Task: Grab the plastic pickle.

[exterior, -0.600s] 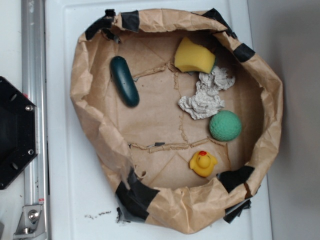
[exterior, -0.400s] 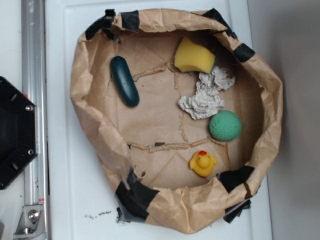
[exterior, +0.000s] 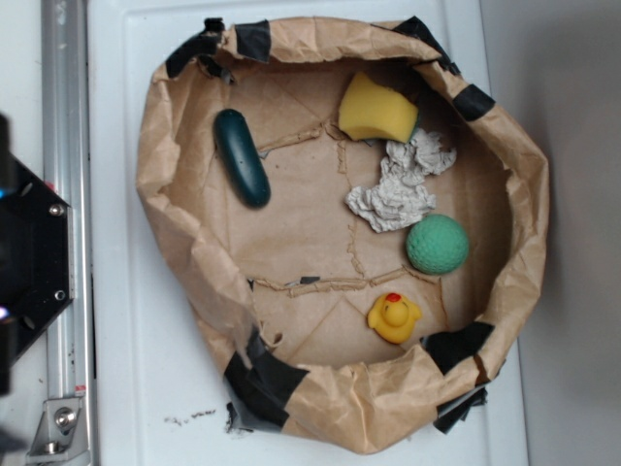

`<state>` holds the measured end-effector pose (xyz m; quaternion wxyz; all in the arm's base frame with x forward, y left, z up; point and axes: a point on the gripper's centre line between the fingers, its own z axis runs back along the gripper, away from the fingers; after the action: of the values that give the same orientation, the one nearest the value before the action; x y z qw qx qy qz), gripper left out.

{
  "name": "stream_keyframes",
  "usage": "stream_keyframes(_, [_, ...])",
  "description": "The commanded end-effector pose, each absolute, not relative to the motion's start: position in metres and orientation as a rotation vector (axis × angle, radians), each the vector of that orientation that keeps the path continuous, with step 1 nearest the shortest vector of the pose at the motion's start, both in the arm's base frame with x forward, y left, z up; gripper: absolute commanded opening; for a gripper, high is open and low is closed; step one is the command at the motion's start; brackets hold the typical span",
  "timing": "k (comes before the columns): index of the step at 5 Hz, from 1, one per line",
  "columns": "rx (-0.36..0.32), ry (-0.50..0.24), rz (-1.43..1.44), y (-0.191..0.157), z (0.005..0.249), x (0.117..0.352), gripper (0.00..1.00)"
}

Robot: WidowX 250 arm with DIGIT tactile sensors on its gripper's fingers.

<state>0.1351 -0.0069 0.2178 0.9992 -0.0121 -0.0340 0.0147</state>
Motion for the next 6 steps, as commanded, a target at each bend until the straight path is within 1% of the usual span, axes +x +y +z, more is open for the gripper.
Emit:
stream_keyframes(1, [-0.031, -0.052, 0.072, 0.018, 0.202, 0.164, 1.00])
stream_keyframes(2, [-0.068, -0.059, 0.065, 0.026, 0.207, 0.191, 1.00])
stream_keyframes(3, [-0.061, -0.080, 0.026, 0.031, 0.202, 0.226, 1.00])
stream_keyframes(4, [-0.050, -0.035, -0.009, 0.036, 0.165, 0.239, 1.00])
stream_keyframes(5, [-0.061, 0.031, -0.039, 0.049, 0.113, 0.234, 1.00])
stream_keyframes(6, [-0.098, 0.051, -0.101, 0.054, 0.084, 0.223, 1.00])
